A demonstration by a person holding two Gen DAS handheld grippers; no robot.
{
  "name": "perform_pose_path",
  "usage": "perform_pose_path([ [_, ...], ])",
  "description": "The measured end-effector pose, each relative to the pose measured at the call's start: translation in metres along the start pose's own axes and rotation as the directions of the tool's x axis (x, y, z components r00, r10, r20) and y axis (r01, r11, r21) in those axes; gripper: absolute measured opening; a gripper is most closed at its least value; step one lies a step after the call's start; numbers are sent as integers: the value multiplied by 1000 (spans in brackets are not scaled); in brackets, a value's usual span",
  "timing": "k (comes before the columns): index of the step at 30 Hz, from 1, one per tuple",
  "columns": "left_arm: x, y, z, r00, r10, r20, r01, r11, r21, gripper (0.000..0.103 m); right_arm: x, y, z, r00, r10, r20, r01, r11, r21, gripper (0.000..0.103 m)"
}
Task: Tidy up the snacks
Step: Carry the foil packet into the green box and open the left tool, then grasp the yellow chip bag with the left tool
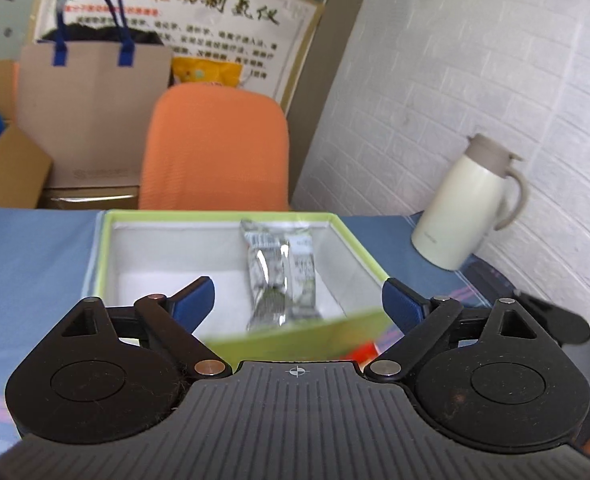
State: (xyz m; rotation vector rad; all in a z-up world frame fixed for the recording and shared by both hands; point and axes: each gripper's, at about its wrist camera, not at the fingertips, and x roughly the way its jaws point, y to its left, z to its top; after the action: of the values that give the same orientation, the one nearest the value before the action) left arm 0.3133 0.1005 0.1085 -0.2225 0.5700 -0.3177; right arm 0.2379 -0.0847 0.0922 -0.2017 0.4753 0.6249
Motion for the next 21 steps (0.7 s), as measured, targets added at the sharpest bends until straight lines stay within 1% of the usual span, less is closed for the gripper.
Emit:
perform_pose_path([
  [1,-14,-1,-8,1000,6,7,-6,1000,1,82,-10,12,-8,1000,14,-2,-14,1000,2,103],
  [3,-42,-3,-29,1000,22,15,-22,1000,5,82,-28,38,-25,1000,30,-8,-30,1000,3,103],
  [6,-75,-7,-65,999,50,-2,-50,999,-8,82,-46,75,-52,995,95,-17,-95,995,26,103],
  [10,-108,-11,-119,995,74,-60,-77,996,-36,82,-49,112,-81,982,178,-69,-170,980,105,103],
  [12,-117,-10,-143,990,81,-112,-91,992,-84,82,-41,120,-92,973,213,-95,-195,966,168,102],
  [14,-125,-5,-164,987,63,-151,-86,984,-154,82,-32,127,-99,971,205,-122,-178,963,204,102],
  [16,-125,-2,-177,982,3,-187,-40,979,-199,82,-24,131,-102,972,189,-138,-159,966,205,102],
  [18,-120,4,-182,978,5,-209,-54,972,-230,82,-18,135,-105,974,171,-151,-139,970,200,102],
  [21,-106,10,-182,975,21,-220,-73,970,-233,81,-14,139,-107,981,139,-139,-109,973,204,102],
])
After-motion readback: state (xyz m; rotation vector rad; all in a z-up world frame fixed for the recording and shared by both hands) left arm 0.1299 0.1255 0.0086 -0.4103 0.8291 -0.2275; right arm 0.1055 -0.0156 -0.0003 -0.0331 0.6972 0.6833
